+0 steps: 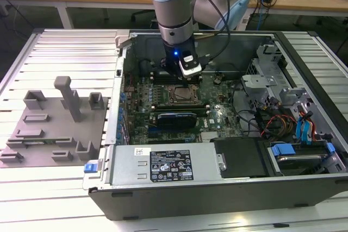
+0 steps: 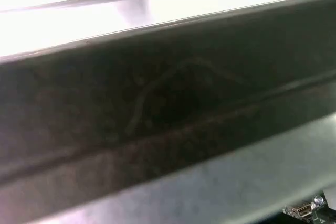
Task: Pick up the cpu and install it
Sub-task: 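Install the first cpu locking lever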
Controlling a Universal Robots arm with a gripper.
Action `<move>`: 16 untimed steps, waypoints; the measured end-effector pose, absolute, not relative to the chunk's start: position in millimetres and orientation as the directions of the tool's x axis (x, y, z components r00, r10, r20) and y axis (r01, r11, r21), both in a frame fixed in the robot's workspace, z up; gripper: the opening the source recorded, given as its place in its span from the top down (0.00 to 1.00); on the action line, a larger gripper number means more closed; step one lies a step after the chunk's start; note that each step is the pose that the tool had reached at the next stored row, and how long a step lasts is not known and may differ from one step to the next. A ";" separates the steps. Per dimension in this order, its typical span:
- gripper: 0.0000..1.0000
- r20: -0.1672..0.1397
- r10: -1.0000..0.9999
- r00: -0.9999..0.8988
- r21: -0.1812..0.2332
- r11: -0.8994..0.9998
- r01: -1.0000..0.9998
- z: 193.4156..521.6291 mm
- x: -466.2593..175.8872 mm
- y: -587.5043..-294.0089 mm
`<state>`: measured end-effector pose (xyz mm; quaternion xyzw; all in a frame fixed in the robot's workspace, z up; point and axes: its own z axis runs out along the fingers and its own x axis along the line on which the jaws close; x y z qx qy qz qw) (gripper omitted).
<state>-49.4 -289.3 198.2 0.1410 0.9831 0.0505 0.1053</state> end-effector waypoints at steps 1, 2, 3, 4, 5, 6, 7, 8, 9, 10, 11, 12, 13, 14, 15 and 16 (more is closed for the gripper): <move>0.89 -0.193 0.288 -0.938 0.130 0.955 0.267 198.2 -49.4 -289.2; 0.89 -0.192 0.288 -0.938 0.131 0.955 0.267 198.1 -49.4 -289.2; 0.89 -0.192 0.288 -0.938 0.132 0.955 0.266 198.2 -49.4 -289.3; 0.89 -0.192 0.288 -0.938 0.132 0.955 0.266 198.1 -49.3 -289.3; 0.89 -0.193 0.288 -0.938 0.130 0.955 0.266 198.4 -49.3 -289.2; 0.89 -0.194 0.287 -0.938 0.126 0.956 0.267 199.2 -49.3 -289.3; 0.89 -0.196 0.286 -0.938 0.120 0.956 0.267 201.7 -49.3 -289.3; 0.89 -0.197 0.285 -0.938 0.115 0.957 0.267 204.0 -49.3 -289.3; 0.89 -0.198 0.285 -0.938 0.112 0.957 0.267 206.5 -49.4 -289.3; 0.89 -0.199 0.285 -0.938 0.109 0.957 0.268 209.0 -49.3 -289.3; 0.89 -0.200 0.284 -0.938 0.106 0.958 0.268 211.8 -49.3 -289.3; 0.89 -0.201 0.284 -0.938 0.103 0.958 0.268 214.6 -49.3 -289.3; 0.89 -0.201 0.284 -0.937 0.101 0.958 0.269 217.6 -49.3 -289.3; 0.89 -0.201 0.284 -0.937 0.100 0.958 0.269 222.1 -49.3 -289.3; 0.89 -0.202 0.284 -0.937 0.100 0.958 0.269 225.6 -49.3 -289.3; 0.89 -0.202 0.285 -0.937 0.100 0.958 0.269 228.8 -49.3 -289.3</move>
